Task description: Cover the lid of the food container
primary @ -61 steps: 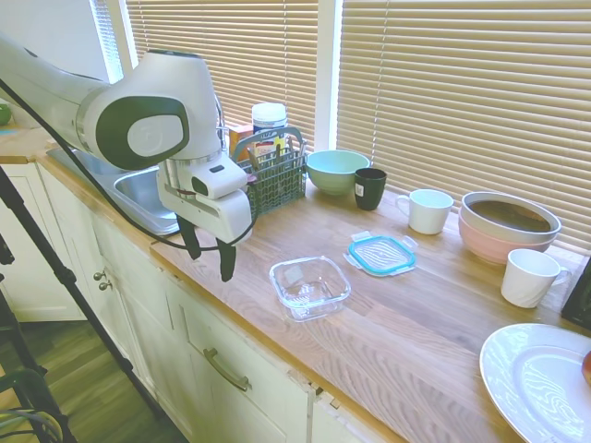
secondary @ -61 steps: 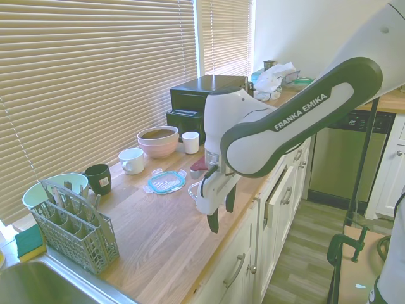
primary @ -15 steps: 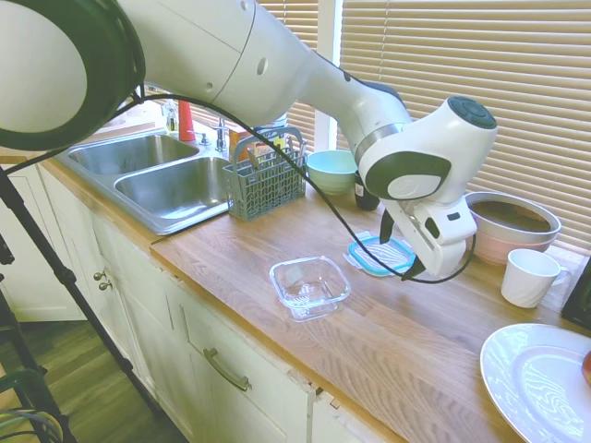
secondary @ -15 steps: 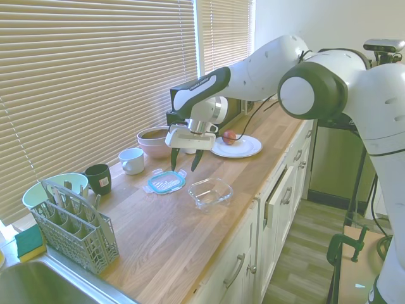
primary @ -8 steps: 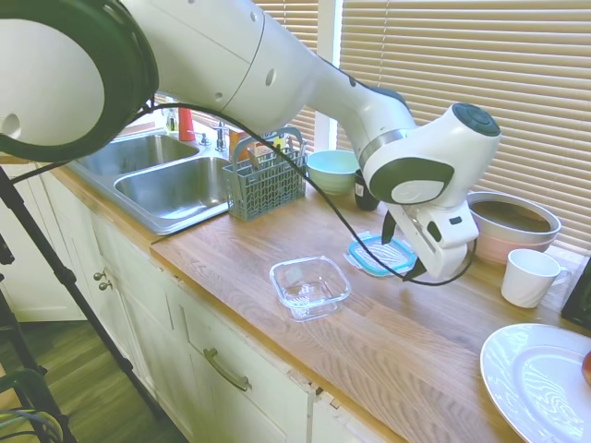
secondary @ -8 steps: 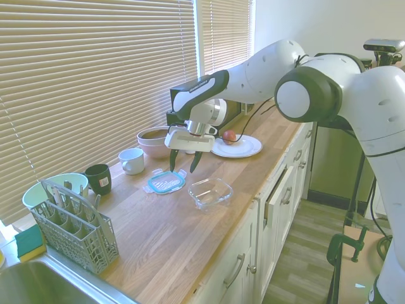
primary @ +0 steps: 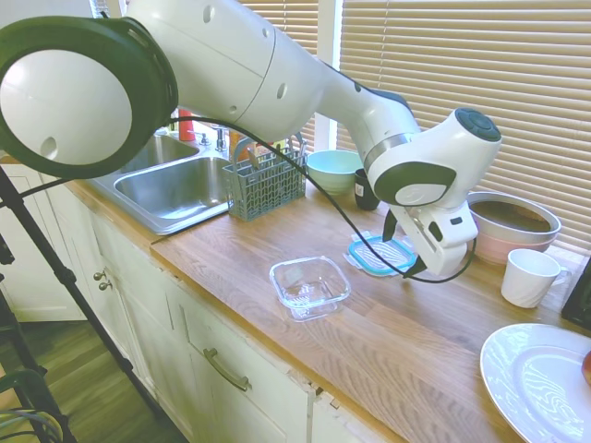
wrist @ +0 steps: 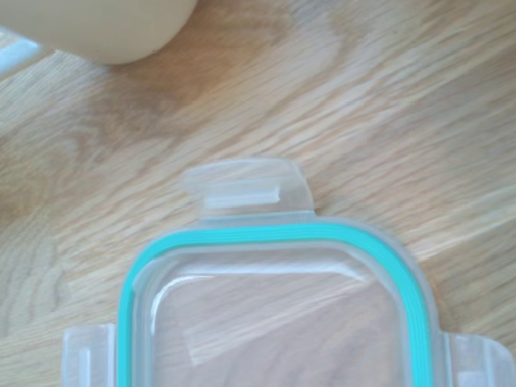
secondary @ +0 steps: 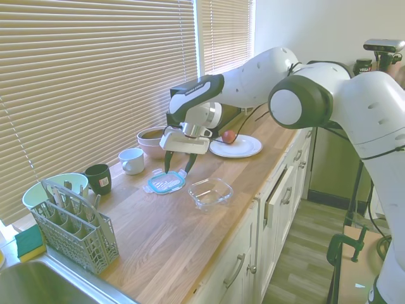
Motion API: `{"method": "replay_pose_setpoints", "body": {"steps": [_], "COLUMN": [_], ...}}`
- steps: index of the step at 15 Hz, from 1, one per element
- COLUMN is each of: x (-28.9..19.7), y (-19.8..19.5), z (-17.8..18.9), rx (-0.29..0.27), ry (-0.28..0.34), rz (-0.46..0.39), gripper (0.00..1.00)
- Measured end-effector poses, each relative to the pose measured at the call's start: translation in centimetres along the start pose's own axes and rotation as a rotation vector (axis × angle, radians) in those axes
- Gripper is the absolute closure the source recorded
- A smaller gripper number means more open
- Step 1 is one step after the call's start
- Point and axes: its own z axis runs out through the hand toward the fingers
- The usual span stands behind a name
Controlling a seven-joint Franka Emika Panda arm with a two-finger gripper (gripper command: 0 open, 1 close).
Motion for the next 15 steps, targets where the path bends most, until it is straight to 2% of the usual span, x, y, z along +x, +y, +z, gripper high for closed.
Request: {"method": "replay_pose_setpoints", "body": {"steps": [6,7,15], "x": [0.4,0.5,1.5], "y": [-0.5,-0.4,0.3], "z": [0.6,0.7,0.8], "rx": [0.01,0.012,0.028], "ry": [-0.005,-0.007,-0.044], "rz": [0.0,0.004,0.004], "gripper": [0.0,1.0,1.0]}}
